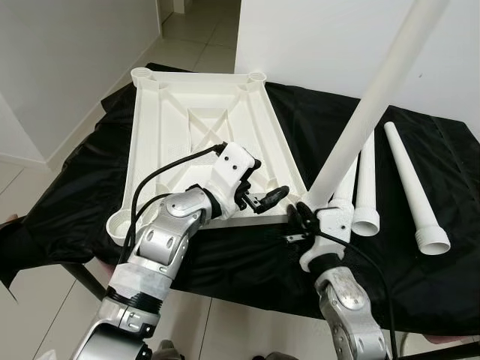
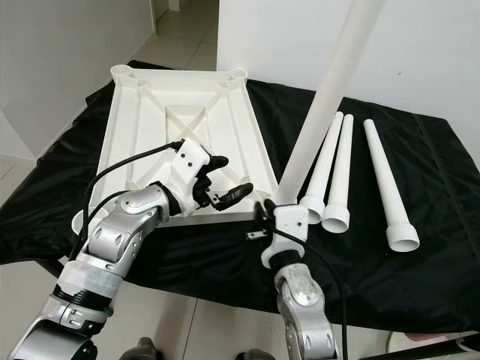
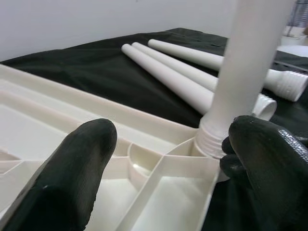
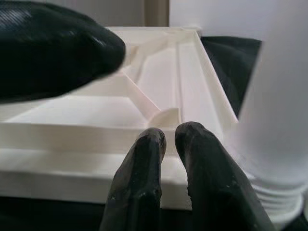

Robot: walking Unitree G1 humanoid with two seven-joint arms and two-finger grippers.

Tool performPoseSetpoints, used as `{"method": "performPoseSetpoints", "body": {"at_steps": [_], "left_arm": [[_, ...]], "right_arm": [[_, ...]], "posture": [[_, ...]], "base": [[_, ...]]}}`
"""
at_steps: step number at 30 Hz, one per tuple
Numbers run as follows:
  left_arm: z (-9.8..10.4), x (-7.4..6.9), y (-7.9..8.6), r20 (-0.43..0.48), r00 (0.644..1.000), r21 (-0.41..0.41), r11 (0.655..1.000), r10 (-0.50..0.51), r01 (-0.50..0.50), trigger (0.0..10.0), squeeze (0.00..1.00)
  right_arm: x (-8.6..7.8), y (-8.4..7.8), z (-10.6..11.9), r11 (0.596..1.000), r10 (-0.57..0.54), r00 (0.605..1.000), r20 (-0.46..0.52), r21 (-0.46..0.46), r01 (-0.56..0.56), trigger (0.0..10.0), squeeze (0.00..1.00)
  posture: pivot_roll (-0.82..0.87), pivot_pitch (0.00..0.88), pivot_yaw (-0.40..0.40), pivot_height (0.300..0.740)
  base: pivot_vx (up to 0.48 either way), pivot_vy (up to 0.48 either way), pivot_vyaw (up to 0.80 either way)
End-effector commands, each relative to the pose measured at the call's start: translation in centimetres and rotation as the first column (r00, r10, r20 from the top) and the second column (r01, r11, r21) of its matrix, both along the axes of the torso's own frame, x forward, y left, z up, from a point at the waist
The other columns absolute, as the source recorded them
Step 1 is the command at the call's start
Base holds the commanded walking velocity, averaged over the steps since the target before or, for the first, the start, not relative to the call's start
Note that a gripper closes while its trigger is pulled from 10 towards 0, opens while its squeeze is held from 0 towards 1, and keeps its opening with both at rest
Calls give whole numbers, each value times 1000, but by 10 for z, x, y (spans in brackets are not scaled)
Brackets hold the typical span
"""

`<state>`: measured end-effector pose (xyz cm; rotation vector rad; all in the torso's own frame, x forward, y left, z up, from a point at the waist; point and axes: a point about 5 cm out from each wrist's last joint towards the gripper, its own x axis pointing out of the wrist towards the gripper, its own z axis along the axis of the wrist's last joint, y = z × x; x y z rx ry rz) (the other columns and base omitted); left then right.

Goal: Building children table

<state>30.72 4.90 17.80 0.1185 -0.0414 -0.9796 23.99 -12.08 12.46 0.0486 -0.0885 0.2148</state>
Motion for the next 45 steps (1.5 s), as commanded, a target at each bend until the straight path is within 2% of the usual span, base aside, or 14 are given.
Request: {"method": "performPoseSetpoints", "body": {"at_steps": [1,8,11,15,17,19,22,24,28,30,33,37,39,45], "left_arm": [[3,5,2,18,999,6,999,43,-43,10000,0],[3,7,5,21,998,4,998,67,-67,10000,0],[3,8,5,22,997,-1,997,73,-73,10000,0],[4,8,5,23,997,-2,997,75,-75,10000,0],[4,8,5,23,997,-2,997,75,-75,10000,0],[3,8,4,23,997,-2,997,76,-76,10000,0],[2,8,4,21,997,2,997,75,-75,10000,0],[-3,7,2,16,998,33,997,65,-66,10000,0],[-7,5,0,12,998,58,997,57,-58,10000,0],[-10,4,-2,7,999,74,996,48,-48,10000,0],[-16,-1,-6,-21,1000,98,995,20,-18,10000,0],[-24,-9,-13,-42,999,140,989,-34,40,10000,0],[-28,-10,-14,-57,997,167,985,-42,51,10000,0],[-35,-10,-16,-73,997,219,975,-29,45,10000,0]], "right_arm": [[3,-2,-1,1000,28,999,-21,4,-28,10000,0],[14,-11,7,999,35,999,18,-22,-35,10000,0],[22,-24,16,1000,-13,999,44,17,12,10000,0],[24,-39,18,997,-75,996,55,21,74,10000,0],[24,-39,18,997,-75,996,55,21,74,10000,0],[24,-57,18,988,-152,987,57,19,151,10000,0],[23,-66,18,984,-181,982,53,15,180,10000,0],[23,-82,18,976,-217,974,59,-9,218,10000,0],[23,-89,19,974,-225,972,66,-16,227,10000,0],[22,-87,22,980,-198,977,76,-14,200,10000,0],[18,-74,26,994,-105,989,103,-7,106,10000,0],[9,-46,31,999,37,988,149,30,-42,10000,0],[7,-38,31,996,70,986,153,40,-77,10000,0],[3,-31,33,993,94,982,165,50,-104,10000,0]], "posture": [[82,0,-62,740],[86,0,-69,740],[84,0,-71,740],[84,0,-71,740],[84,0,-71,740],[76,0,-74,740],[74,0,-72,740],[72,0,-70,740],[71,0,-68,740],[69,0,-68,740],[69,0,-68,740],[68,0,-67,740],[67,0,-64,740],[65,0,-61,740]], "base": [[0,0,0],[0,0,0],[0,0,0],[0,0,0],[0,0,0],[0,0,0],[0,0,0],[0,0,0],[0,0,0],[0,0,0],[0,0,0],[0,0,0],[0,0,0],[0,0,0]]}}
